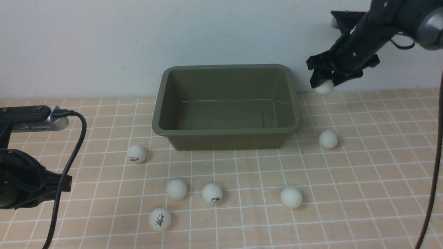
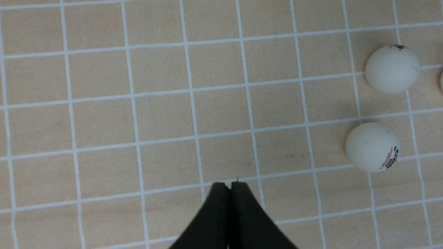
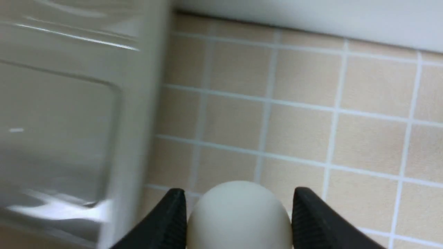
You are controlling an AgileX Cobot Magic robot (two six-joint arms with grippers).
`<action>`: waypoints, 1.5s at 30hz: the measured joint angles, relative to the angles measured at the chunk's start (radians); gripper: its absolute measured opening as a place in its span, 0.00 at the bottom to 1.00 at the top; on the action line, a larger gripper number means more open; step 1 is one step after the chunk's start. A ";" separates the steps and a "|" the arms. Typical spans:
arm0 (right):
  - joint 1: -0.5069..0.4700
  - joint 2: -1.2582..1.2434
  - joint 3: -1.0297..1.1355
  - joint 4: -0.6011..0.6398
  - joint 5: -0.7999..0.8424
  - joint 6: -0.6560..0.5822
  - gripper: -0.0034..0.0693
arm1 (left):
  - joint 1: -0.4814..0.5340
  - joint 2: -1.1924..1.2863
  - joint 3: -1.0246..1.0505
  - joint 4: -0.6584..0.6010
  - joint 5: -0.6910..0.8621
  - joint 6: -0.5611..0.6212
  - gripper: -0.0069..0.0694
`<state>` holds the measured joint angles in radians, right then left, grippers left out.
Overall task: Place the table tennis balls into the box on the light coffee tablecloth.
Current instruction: 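Release the ping pong ball into the bin and lift the gripper away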
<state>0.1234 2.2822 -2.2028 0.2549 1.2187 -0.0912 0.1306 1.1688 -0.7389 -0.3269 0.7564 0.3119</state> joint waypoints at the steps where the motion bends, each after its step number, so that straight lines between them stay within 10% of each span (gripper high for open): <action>1: 0.000 0.000 -0.020 0.025 0.010 -0.001 0.54 | 0.000 0.000 0.000 0.000 0.001 0.000 0.00; 9: 0.045 0.001 -0.042 0.200 0.025 -0.041 0.54 | 0.000 0.000 0.000 0.000 0.002 0.001 0.00; 20: 0.207 0.065 -0.043 0.145 0.026 -0.078 0.54 | 0.000 0.000 0.000 0.000 0.002 0.004 0.00; 45: 0.210 0.116 -0.086 0.124 0.025 -0.082 0.60 | 0.000 0.000 0.000 0.002 0.017 0.004 0.00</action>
<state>0.3332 2.3987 -2.2884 0.3791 1.2435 -0.1730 0.1306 1.1688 -0.7389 -0.3247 0.7738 0.3160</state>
